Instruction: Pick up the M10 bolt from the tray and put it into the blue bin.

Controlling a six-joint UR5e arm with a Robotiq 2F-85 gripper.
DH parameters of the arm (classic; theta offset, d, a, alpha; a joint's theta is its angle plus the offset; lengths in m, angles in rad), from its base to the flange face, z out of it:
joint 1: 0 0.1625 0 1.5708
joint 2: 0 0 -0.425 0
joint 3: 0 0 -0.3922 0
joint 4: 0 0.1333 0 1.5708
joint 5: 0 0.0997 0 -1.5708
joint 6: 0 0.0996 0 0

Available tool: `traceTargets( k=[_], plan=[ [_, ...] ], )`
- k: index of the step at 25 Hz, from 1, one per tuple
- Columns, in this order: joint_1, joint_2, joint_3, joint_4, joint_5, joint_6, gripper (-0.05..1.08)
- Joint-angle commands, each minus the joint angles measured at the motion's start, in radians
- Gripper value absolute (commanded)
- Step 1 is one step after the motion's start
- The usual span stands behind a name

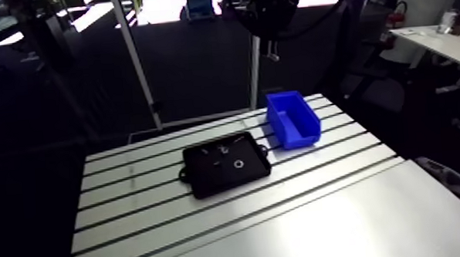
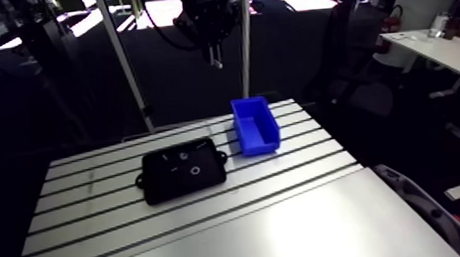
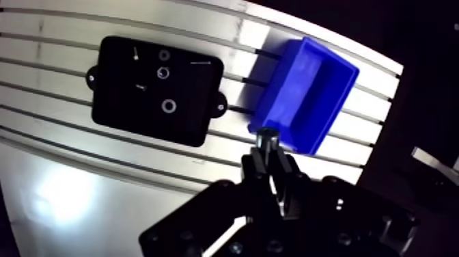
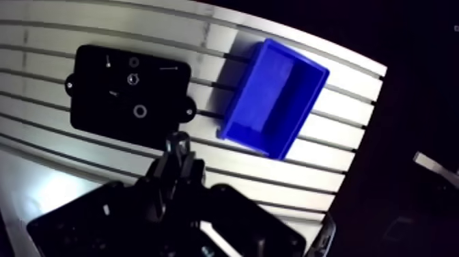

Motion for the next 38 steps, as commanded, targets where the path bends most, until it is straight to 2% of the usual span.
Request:
traceTargets(
  k=[1,12,14,15,16,22,26,27,30,32,33,34,38],
  plan=[
    [-0.037,0.06,-0.022,-0.048,0.001,-0.279,1.04],
    [-0.098,0.174,-0.045,-0.055,-0.011,-0.747,1.06],
    [-0.115,0.192,-0.042,-0.055,-0.032,-0.838,1.06],
    [-0.118,0.199,-0.04,-0.055,-0.051,-0.887,1.07],
    [-0.126,0.2,-0.038,-0.057,-0.057,-0.925,1.06],
    [-0.158,0.219,-0.005,-0.115,-0.057,-1.117,1.07],
    [-0.172,0.235,0.008,-0.14,-0.038,-1.189,1.07],
    [-0.175,0.237,0.009,-0.14,-0.023,-1.206,1.07],
    [-0.187,0.249,0.009,-0.161,0.041,-1.226,1.07],
    [-0.187,0.252,0.009,-0.18,0.072,-1.229,1.07],
    [-0.187,0.252,0.009,-0.181,0.081,-1.229,1.07],
    [-0.186,0.252,0.011,-0.181,0.086,-1.227,1.07],
    [-0.181,0.252,0.026,-0.184,0.086,-1.229,1.07]
  ],
)
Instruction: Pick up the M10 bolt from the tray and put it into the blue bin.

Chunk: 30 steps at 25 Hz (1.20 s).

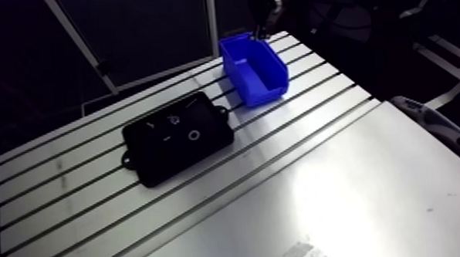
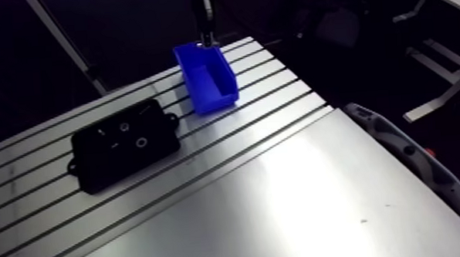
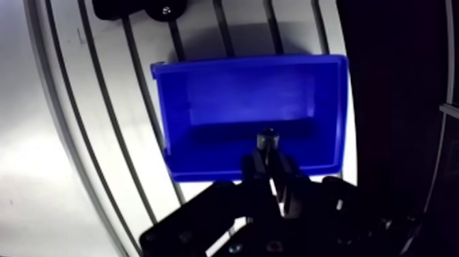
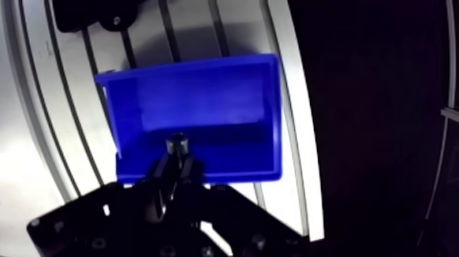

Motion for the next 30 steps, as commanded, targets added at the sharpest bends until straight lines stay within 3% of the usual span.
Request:
traceTargets(
  k=[1,11,24,28,30],
  plan=[
    [0.005,0.003,0.022,-0.015,0.021,-0.008,1.07],
    [0.0,0.006,0.071,-0.114,0.015,-0.02,1.07],
    [0.017,0.066,0.088,-0.117,0.006,-0.003,1.07],
    [0.025,0.076,0.106,-0.165,-0.026,-0.006,1.07],
    [0.025,0.084,0.116,-0.19,-0.034,-0.006,1.07]
  ],
)
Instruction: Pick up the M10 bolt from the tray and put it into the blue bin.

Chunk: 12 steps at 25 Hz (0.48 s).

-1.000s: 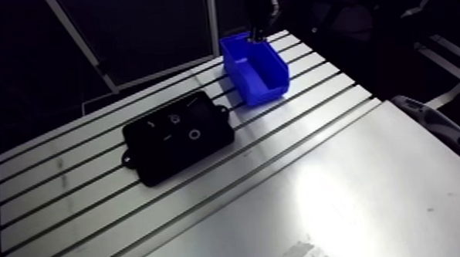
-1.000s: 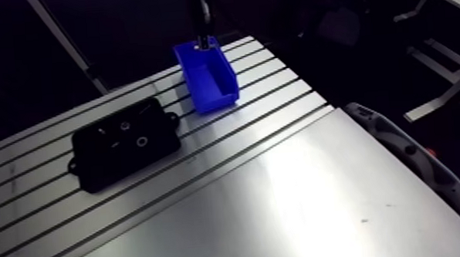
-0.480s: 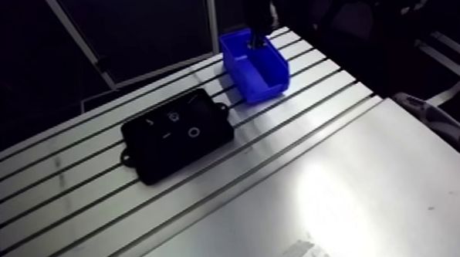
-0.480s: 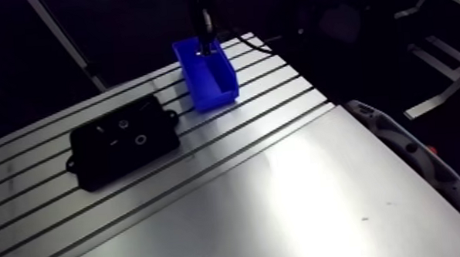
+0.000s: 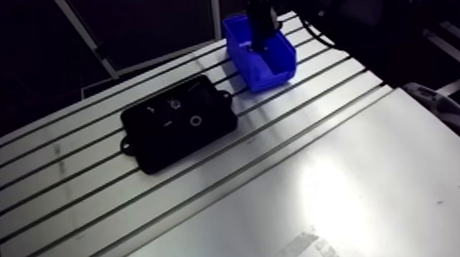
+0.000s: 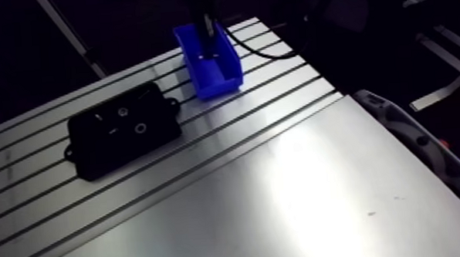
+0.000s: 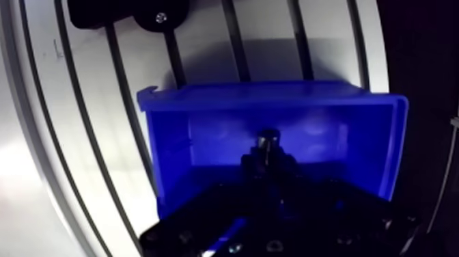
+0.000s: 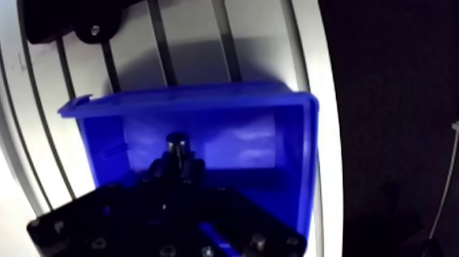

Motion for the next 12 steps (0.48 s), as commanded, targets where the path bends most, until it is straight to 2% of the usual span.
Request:
traceTargets(
  k=[1,3,7,9,10,12],
  plan=[
    [0.006,0.023,0.024,-0.065,-0.032,-0.003,1.07],
    [0.006,0.023,0.024,-0.068,-0.041,-0.006,1.06],
    [0.006,0.024,0.027,-0.068,-0.041,-0.006,1.03],
    [0.006,0.023,0.027,-0.066,-0.041,-0.005,0.98],
    [0.008,0.023,0.027,-0.065,-0.041,-0.005,0.93],
    [0.008,0.023,0.027,-0.065,-0.038,-0.002,0.69]
  ],
)
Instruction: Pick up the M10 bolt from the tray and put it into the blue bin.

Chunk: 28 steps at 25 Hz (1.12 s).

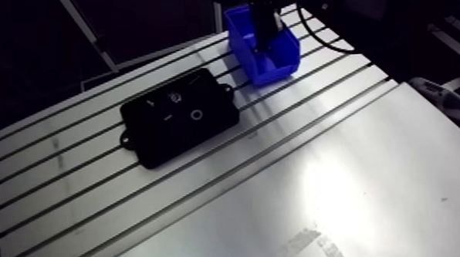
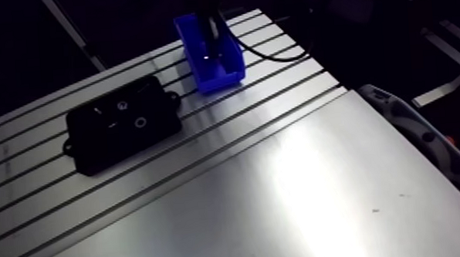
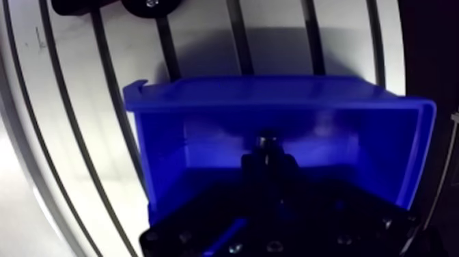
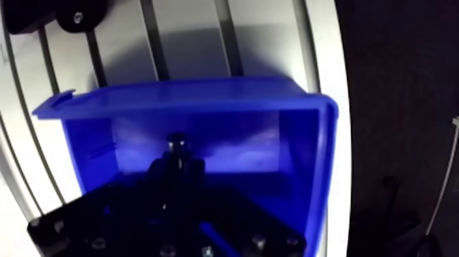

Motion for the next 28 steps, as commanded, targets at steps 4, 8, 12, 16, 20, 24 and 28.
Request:
traceTargets(
  k=[4,8,12,16,20,24,28],
  plan=[
    [0.0,-0.003,0.0,0.001,0.016,0.006,0.38],
    [-0.002,-0.012,0.0,0.001,0.022,0.006,0.19],
    [0.003,-0.052,0.007,0.005,0.023,0.007,0.06],
    [0.006,-0.113,0.032,0.005,0.022,0.006,0.01],
    [0.009,-0.17,0.041,0.004,0.009,0.007,0.01],
    [0.011,-0.23,0.041,0.03,-0.018,0.053,0.01],
    [0.015,-0.311,0.029,0.145,-0.031,0.226,0.01]
  ],
)
